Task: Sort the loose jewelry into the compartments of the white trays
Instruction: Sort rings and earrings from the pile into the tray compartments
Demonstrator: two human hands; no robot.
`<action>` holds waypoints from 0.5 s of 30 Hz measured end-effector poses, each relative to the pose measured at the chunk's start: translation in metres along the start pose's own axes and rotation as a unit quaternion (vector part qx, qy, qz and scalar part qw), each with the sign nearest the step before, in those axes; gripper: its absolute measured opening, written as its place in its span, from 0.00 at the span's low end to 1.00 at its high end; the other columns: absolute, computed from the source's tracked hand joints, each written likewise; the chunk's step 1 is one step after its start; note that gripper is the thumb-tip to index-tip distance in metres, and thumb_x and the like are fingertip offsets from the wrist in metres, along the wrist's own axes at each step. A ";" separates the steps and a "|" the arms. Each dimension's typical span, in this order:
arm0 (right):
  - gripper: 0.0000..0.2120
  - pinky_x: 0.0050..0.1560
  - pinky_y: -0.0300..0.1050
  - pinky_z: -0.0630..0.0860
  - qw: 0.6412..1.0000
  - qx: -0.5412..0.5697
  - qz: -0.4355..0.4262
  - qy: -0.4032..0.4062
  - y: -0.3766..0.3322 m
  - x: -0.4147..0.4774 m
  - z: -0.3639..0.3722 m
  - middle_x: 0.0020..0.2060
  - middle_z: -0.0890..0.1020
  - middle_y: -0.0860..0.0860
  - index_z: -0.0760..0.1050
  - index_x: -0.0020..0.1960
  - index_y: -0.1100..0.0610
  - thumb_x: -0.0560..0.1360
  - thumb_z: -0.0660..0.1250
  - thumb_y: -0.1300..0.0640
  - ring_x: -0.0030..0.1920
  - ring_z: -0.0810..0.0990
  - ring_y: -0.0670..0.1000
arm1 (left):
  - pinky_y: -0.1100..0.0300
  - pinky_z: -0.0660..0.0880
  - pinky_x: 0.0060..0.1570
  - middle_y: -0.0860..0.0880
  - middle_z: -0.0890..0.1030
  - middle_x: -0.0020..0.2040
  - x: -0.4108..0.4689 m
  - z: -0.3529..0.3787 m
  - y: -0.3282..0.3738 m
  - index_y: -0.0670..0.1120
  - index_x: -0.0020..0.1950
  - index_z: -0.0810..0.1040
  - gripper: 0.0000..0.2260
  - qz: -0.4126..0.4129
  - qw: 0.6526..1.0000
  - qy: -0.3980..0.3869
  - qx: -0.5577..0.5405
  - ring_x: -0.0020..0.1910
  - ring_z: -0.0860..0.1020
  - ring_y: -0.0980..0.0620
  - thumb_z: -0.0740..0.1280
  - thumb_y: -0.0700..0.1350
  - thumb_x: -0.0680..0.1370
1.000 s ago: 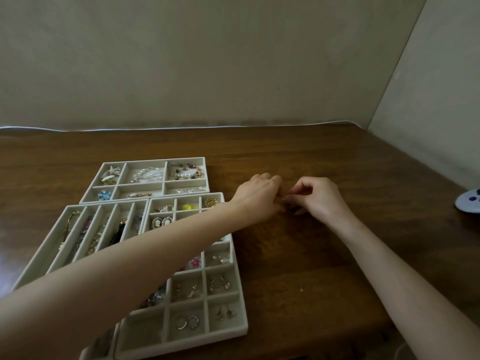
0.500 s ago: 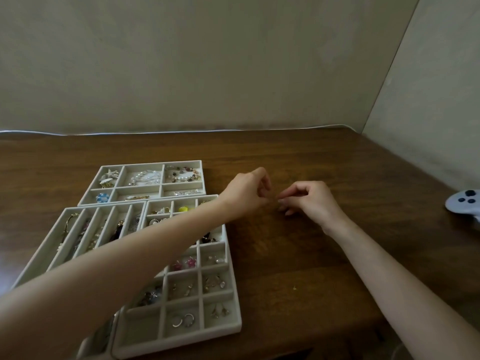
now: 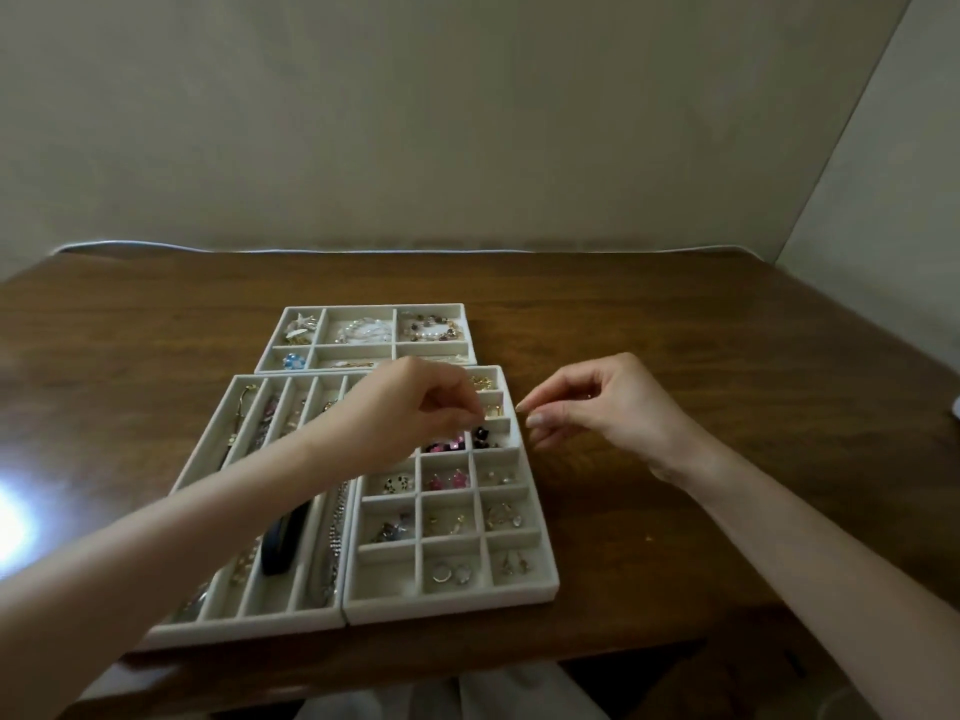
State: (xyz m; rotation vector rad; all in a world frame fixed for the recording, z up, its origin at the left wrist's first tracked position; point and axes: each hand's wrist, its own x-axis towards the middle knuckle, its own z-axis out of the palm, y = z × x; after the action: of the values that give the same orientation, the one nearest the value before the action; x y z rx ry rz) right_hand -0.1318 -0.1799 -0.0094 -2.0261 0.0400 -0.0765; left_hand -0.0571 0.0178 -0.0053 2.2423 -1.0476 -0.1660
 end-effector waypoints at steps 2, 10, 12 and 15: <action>0.06 0.40 0.38 0.80 0.999 0.007 0.000 -0.031 -0.010 -0.005 0.011 0.41 0.85 0.54 0.82 0.47 0.62 0.70 0.71 0.68 0.41 0.85 0.50 | 0.62 0.78 0.43 0.53 0.82 0.37 -0.018 -0.005 -0.001 0.50 0.44 0.80 0.02 -0.006 1.000 -0.008 -0.006 0.37 0.80 0.59 0.69 0.43 0.74; 0.05 0.39 0.39 0.80 0.993 0.020 -0.039 -0.110 -0.037 -0.025 0.051 0.39 0.84 0.56 0.82 0.44 0.62 0.69 0.72 0.68 0.39 0.85 0.51 | 0.76 0.68 0.38 0.61 0.77 0.35 -0.078 -0.017 -0.003 0.54 0.40 0.81 0.04 0.044 0.996 -0.025 0.071 0.38 0.76 0.67 0.72 0.45 0.71; 0.05 0.41 0.40 0.81 0.992 -0.001 -0.051 -0.119 -0.040 -0.029 0.057 0.39 0.84 0.55 0.82 0.43 0.60 0.69 0.73 0.67 0.39 0.84 0.50 | 0.78 0.66 0.39 0.63 0.75 0.35 -0.086 -0.015 -0.006 0.54 0.40 0.81 0.04 0.064 0.991 -0.037 0.108 0.39 0.74 0.70 0.72 0.45 0.72; 0.06 0.42 0.38 0.80 0.988 -0.054 -0.073 -0.127 -0.042 -0.032 0.063 0.38 0.84 0.50 0.83 0.43 0.57 0.68 0.74 0.66 0.39 0.83 0.46 | 0.79 0.65 0.36 0.66 0.69 0.33 -0.094 -0.013 -0.010 0.56 0.40 0.79 0.04 0.078 0.985 -0.066 0.139 0.36 0.70 0.73 0.71 0.47 0.71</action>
State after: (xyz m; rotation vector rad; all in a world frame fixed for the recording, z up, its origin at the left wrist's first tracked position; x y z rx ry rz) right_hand -0.1592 -0.1025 -0.0006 -2.1303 -0.2698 0.0933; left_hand -0.1090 0.0970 -0.0156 2.4092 -1.3853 -0.1079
